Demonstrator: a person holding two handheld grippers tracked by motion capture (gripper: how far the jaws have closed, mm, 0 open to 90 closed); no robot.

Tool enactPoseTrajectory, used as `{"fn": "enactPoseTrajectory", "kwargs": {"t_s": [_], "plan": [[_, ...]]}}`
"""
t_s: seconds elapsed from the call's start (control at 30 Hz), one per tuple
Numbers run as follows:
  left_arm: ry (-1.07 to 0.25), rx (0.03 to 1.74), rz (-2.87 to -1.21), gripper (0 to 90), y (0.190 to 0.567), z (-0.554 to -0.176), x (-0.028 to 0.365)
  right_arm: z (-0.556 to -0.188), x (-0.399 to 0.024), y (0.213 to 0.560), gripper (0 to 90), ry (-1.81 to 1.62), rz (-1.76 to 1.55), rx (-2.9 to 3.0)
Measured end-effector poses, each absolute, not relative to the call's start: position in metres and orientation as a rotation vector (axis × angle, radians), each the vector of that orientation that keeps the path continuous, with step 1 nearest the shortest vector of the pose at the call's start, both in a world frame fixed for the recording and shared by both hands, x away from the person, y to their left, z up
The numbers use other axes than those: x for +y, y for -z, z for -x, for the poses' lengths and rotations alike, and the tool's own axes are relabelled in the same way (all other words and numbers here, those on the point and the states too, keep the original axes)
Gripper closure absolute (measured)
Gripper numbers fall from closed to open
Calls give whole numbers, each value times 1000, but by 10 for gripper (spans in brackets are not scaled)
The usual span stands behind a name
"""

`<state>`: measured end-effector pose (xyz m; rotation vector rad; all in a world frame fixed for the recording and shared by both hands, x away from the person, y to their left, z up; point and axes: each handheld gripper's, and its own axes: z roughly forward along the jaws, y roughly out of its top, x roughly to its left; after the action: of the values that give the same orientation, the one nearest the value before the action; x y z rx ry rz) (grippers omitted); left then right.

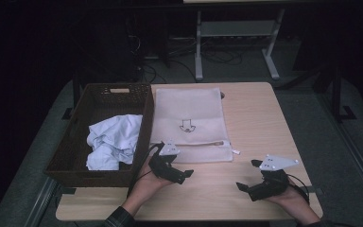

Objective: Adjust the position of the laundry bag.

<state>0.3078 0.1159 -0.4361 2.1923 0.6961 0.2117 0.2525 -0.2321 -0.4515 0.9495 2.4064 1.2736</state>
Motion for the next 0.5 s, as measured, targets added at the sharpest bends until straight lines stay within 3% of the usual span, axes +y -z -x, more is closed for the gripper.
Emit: {"fn": "enactPoseTrajectory", "kwargs": {"t_s": [0.5], "plan": [[-216,717,-2185,86,428,-321,113,-253,-232,452,0,-1269,-945,2409]]}}
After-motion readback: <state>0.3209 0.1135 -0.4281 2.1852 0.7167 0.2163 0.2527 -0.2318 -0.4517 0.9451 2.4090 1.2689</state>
